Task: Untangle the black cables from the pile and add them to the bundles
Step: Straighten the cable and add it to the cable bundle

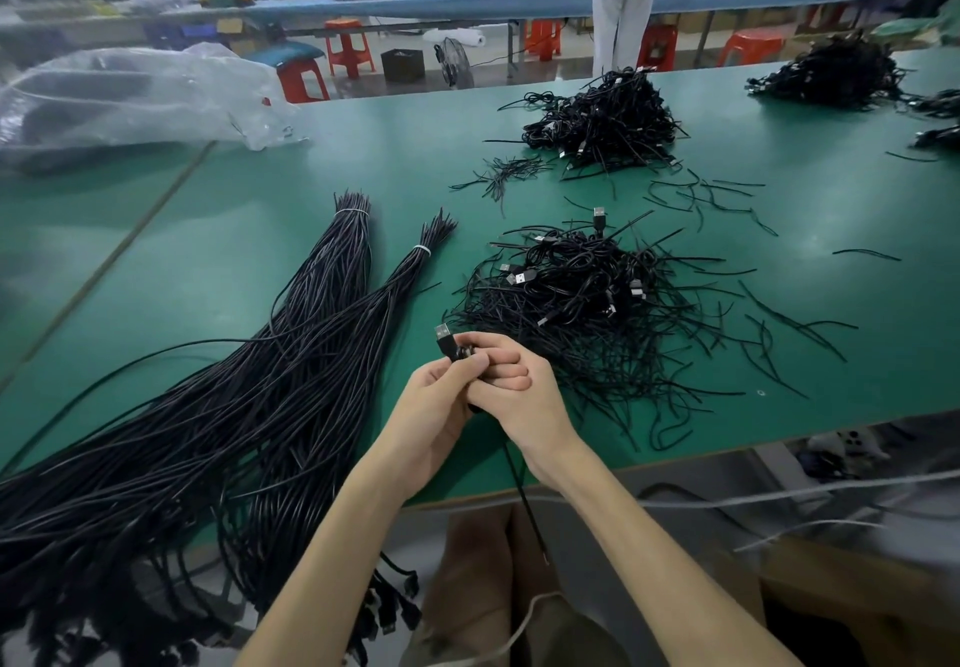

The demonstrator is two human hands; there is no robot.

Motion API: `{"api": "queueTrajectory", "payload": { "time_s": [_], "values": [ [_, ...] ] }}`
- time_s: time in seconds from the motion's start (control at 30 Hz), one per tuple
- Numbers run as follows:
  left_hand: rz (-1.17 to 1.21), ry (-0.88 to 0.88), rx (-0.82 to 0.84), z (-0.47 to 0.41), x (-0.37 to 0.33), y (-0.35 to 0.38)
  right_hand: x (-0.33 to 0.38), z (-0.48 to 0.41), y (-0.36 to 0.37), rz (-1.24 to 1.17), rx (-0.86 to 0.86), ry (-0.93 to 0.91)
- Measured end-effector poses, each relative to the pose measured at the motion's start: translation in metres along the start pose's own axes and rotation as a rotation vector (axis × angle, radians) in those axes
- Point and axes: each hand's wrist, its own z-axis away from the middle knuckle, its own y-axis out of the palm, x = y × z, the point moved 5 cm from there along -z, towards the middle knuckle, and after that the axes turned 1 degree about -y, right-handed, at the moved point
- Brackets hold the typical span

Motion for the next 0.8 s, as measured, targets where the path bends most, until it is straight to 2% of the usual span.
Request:
{"api": "queueTrajectory", "payload": {
  "time_s": [0.23, 0.47, 0.8],
  "values": [
    [-0.032, 0.015, -0.032, 0.001, 0.001, 0.004, 0.002, 0.004, -0.001, 0.009, -0.056, -0.021],
    [-0.057, 0.003, -0.039, 0.0, 0.002, 0.0, 0.001, 0.003, -0.001, 0.0, -0.024, -0.001],
    [-0.026, 0.079, -0.175, 0.006, -0.007, -0.009, -0.003, -0.001, 0.01, 0.15, 0.15, 0.025]
  ]
}}
